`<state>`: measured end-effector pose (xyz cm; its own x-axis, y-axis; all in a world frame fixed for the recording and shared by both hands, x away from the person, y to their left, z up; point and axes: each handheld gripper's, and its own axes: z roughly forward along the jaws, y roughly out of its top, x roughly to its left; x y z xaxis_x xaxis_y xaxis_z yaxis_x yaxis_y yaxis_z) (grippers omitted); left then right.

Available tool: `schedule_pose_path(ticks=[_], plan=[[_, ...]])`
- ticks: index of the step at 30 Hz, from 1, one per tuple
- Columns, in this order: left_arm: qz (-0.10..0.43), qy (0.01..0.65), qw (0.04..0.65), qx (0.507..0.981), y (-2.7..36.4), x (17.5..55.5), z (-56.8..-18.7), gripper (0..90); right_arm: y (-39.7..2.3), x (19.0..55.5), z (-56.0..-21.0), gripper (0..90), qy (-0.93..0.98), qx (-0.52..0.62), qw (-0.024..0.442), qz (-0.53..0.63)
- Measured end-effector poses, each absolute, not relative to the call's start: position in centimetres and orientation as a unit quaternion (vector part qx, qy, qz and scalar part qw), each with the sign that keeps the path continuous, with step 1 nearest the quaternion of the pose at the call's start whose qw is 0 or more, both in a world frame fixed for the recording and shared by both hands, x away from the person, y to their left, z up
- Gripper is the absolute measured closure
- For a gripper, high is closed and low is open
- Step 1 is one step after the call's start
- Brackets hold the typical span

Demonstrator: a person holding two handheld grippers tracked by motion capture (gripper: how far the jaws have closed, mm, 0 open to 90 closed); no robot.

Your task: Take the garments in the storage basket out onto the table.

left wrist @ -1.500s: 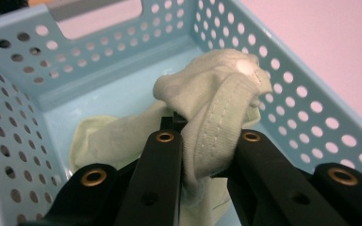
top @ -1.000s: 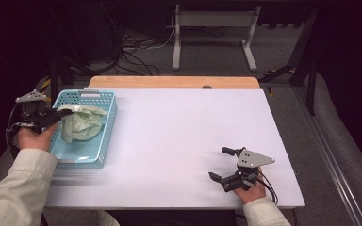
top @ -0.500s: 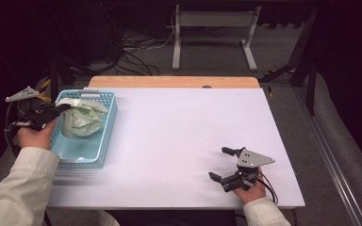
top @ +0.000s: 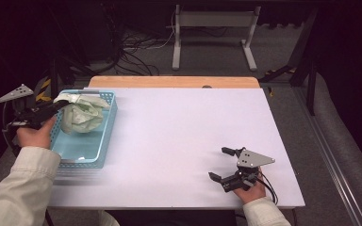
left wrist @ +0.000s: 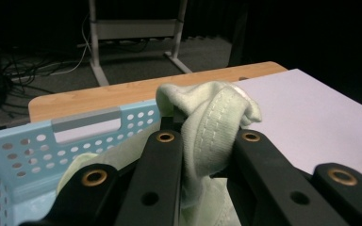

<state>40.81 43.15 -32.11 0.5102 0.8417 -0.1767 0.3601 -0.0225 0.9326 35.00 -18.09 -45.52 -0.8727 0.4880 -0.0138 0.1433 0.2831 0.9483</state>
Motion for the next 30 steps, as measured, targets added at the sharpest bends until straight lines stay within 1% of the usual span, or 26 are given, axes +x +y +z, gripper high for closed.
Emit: schedule_pose_path(ticks=[8, 15, 30], plan=[[0.223, 0.433, 0.559, 0.671, 42.6, 40.6, -31.6, 85.8, -18.1, 35.0, -45.5, 0.1, 0.786, 0.201, 0.152, 0.564], [0.222, 0.411, 0.57, 0.676, 41.2, 40.4, -30.5, 85.8, -18.1, 35.0, -45.5, 0.1, 0.786, 0.201, 0.153, 0.564], [0.202, 0.355, 0.586, 0.7, 35.8, 41.4, -28.7, 85.7, -18.1, 35.0, -45.5, 0.1, 0.786, 0.201, 0.152, 0.565]])
